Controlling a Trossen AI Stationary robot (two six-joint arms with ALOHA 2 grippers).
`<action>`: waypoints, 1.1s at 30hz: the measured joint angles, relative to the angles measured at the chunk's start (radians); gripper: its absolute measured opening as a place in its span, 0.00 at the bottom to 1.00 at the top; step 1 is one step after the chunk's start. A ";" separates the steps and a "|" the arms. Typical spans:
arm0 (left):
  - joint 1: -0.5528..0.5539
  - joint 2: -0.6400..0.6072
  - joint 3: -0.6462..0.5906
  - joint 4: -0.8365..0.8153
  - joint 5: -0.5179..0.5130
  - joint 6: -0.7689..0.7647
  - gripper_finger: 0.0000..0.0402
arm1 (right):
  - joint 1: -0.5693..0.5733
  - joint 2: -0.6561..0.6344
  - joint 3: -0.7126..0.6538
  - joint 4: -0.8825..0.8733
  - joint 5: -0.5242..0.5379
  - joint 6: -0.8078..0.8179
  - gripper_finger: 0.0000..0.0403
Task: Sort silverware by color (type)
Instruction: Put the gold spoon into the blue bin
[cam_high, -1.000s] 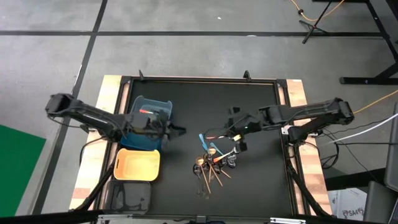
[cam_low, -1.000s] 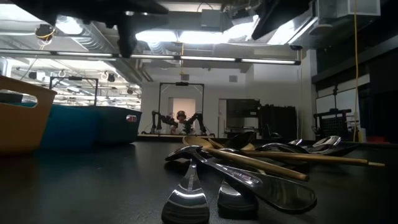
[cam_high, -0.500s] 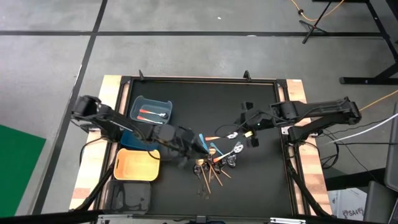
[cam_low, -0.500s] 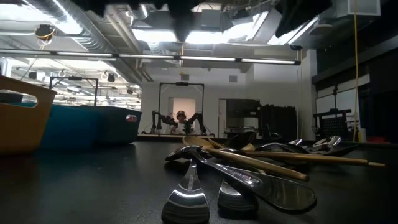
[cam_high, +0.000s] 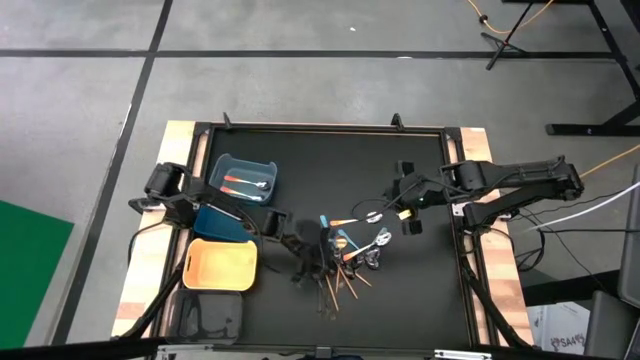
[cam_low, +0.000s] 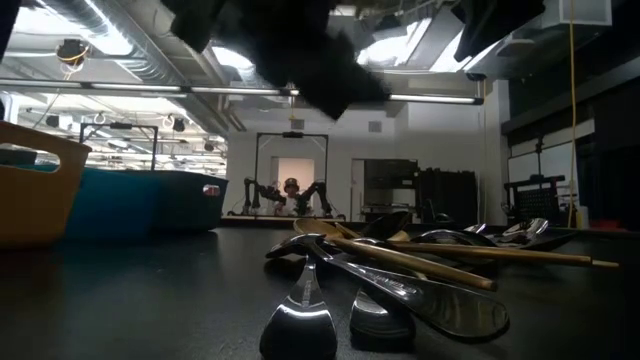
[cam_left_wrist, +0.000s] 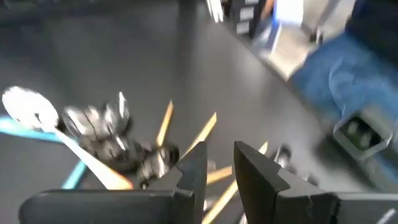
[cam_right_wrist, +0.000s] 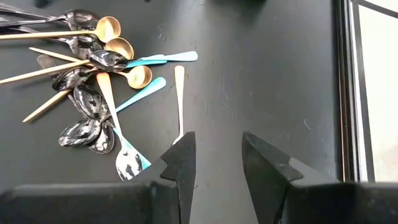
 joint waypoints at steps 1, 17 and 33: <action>-0.004 0.009 0.000 -0.018 -0.011 0.015 0.18 | 0.000 0.000 0.000 0.000 0.000 0.000 0.30; -0.066 0.134 0.000 -0.051 -0.141 0.237 0.18 | 0.000 0.000 0.000 0.009 0.000 0.000 0.30; -0.071 0.145 0.002 -0.103 -0.208 0.280 0.18 | 0.000 0.001 0.000 0.040 0.000 0.001 0.30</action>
